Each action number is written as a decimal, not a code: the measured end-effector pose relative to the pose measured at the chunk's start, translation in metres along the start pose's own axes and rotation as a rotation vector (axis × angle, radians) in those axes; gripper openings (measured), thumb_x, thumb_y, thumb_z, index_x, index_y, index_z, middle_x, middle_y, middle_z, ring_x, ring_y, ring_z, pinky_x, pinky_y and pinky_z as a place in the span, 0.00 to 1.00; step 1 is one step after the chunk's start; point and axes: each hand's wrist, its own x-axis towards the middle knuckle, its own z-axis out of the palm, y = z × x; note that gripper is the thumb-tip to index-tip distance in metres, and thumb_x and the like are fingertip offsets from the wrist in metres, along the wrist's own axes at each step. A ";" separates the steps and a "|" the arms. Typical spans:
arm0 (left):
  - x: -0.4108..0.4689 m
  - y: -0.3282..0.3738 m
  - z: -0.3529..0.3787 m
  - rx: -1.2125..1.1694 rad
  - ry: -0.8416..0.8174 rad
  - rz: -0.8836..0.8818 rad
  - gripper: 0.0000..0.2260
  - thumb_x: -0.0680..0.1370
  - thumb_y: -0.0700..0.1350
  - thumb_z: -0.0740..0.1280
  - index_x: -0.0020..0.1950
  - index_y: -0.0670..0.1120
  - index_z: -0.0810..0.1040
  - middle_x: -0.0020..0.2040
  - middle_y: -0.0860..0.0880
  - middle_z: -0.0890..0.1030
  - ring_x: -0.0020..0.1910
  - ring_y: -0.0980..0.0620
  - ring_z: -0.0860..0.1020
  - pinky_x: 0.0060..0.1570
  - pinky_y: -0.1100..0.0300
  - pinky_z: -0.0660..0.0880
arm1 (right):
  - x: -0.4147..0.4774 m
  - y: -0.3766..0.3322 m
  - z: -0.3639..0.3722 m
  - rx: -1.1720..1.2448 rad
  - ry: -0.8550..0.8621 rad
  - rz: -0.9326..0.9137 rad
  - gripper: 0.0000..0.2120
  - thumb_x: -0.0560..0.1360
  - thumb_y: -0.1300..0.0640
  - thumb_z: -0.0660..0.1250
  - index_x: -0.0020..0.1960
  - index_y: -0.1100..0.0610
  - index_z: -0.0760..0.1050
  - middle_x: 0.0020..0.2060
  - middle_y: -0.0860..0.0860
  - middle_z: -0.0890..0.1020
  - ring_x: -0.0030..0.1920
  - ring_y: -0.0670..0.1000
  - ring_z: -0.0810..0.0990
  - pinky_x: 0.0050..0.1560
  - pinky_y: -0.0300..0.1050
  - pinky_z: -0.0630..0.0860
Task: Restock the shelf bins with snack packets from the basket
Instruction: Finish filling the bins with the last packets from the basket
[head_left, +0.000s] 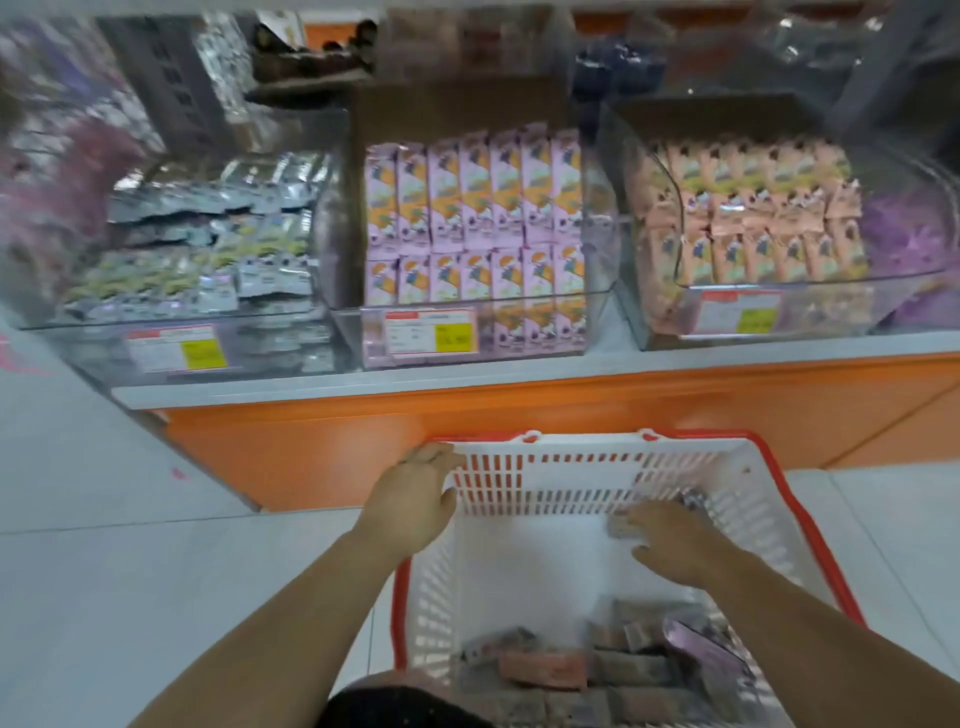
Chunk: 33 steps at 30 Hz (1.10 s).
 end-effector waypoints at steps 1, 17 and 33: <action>0.006 0.001 0.005 0.028 -0.014 -0.002 0.21 0.80 0.45 0.61 0.73 0.52 0.65 0.75 0.51 0.62 0.73 0.50 0.60 0.69 0.58 0.60 | 0.006 0.013 0.007 0.042 -0.013 0.041 0.28 0.75 0.56 0.63 0.74 0.53 0.62 0.68 0.50 0.71 0.61 0.51 0.75 0.60 0.44 0.73; 0.010 -0.022 0.062 0.236 -0.048 0.028 0.37 0.73 0.52 0.71 0.77 0.52 0.55 0.75 0.49 0.36 0.74 0.45 0.34 0.71 0.45 0.48 | 0.065 0.047 0.049 -0.504 -0.093 0.288 0.26 0.78 0.58 0.56 0.75 0.49 0.58 0.76 0.53 0.53 0.75 0.58 0.46 0.74 0.55 0.49; 0.008 -0.006 0.021 0.104 -0.281 -0.023 0.28 0.78 0.53 0.64 0.76 0.56 0.58 0.79 0.50 0.44 0.77 0.49 0.43 0.75 0.46 0.49 | 0.006 -0.047 -0.021 0.544 -0.201 -0.143 0.12 0.78 0.52 0.65 0.58 0.53 0.68 0.46 0.52 0.81 0.45 0.48 0.80 0.47 0.42 0.74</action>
